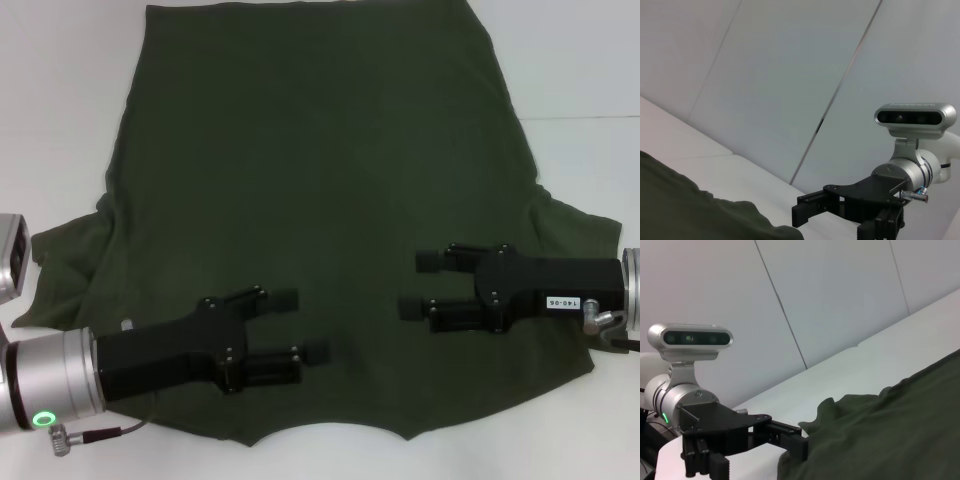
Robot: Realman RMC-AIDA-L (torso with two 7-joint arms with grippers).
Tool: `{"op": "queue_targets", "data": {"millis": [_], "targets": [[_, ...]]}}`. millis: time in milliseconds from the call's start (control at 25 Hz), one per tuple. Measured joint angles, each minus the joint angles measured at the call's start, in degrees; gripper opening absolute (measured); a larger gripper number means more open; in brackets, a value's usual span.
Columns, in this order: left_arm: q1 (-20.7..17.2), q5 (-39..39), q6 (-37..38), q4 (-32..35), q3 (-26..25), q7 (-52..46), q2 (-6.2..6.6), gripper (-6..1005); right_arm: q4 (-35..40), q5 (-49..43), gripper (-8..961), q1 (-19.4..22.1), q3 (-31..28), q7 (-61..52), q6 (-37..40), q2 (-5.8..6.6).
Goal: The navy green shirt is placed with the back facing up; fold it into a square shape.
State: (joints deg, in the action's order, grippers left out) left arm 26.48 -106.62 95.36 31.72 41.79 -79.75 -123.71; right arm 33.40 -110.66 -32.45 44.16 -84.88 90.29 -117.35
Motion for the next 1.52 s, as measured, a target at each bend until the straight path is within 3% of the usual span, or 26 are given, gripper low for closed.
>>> {"op": "queue_targets", "data": {"millis": [680,1040,1280,1520], "targets": [[-0.5,0.1,-0.5,-0.2,-0.4,-0.2,0.22,949,0.0,0.2,901,0.0,-0.3,0.1,-0.1,-0.06],[-1.4,0.4,-6.6,0.2,-8.5,-6.4,0.54,948,0.0,0.5,901,0.6,-2.4,-0.3,-0.1,-0.43],[-2.1,0.4,-10.8,0.1,-14.2,-7.3,1.52,947,-0.1,0.5,901,0.7,-4.2,-0.4,-0.1,-1.27],[-3.8,0.5,-19.6,0.0,-17.1,-9.9,2.95,948,-0.2,0.5,901,0.3,-5.4,-0.4,-0.2,-1.86]]}}
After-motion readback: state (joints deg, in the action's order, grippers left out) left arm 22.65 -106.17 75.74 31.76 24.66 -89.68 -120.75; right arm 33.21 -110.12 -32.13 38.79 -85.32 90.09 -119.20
